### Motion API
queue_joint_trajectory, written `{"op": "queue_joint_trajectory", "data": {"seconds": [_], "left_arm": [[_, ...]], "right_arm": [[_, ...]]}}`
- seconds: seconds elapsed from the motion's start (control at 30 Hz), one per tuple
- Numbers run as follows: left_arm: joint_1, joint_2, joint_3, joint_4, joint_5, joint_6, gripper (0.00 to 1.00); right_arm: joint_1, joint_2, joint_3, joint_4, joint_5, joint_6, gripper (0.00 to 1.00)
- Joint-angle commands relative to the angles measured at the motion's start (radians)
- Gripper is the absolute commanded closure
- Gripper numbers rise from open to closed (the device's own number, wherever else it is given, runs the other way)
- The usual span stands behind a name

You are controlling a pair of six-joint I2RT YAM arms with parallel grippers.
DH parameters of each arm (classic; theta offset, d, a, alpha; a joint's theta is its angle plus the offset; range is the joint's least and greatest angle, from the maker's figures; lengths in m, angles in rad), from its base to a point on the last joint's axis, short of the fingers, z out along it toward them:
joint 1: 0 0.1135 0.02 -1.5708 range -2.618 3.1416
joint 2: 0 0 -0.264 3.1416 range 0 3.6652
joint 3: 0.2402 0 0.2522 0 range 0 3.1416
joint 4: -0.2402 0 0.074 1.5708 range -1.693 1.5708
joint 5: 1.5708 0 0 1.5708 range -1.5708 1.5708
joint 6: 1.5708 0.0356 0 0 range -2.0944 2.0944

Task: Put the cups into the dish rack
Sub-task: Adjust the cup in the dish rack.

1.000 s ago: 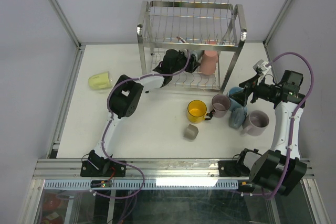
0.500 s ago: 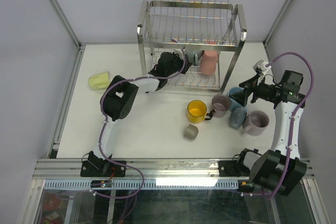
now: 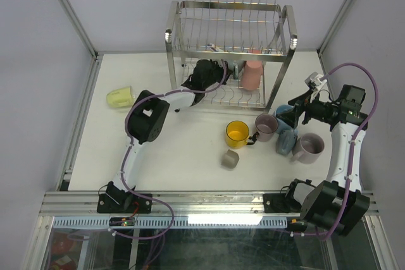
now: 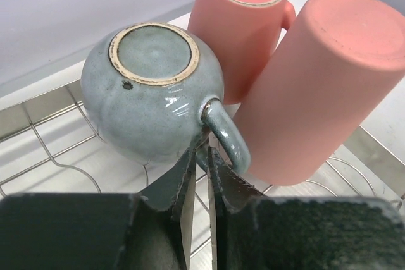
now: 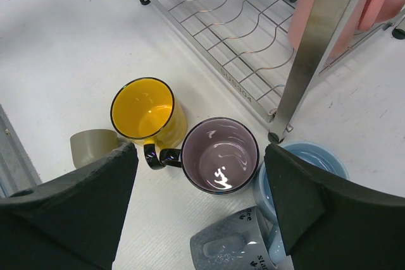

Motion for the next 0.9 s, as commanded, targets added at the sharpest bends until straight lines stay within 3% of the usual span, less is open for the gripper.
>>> {"op": "queue_joint_trajectory", "data": {"seconds": [0.0, 0.67, 0.87], "left_arm": [[-0.006, 0.021, 0.099, 0.001, -0.038, -0.027, 0.90], [-0.041, 0.118, 0.246, -0.037, -0.012, -0.072, 0.91], [-0.038, 0.055, 0.181, -0.029, -0.082, -0.046, 0.82]], "right_arm": [[-0.005, -0.017, -0.001, 0.001, -0.026, -0.011, 0.16], [-0.006, -0.014, -0.003, 0.001, -0.024, -0.013, 0.16], [-0.005, -0.013, -0.002, -0.002, -0.026, -0.017, 0.16]]}}
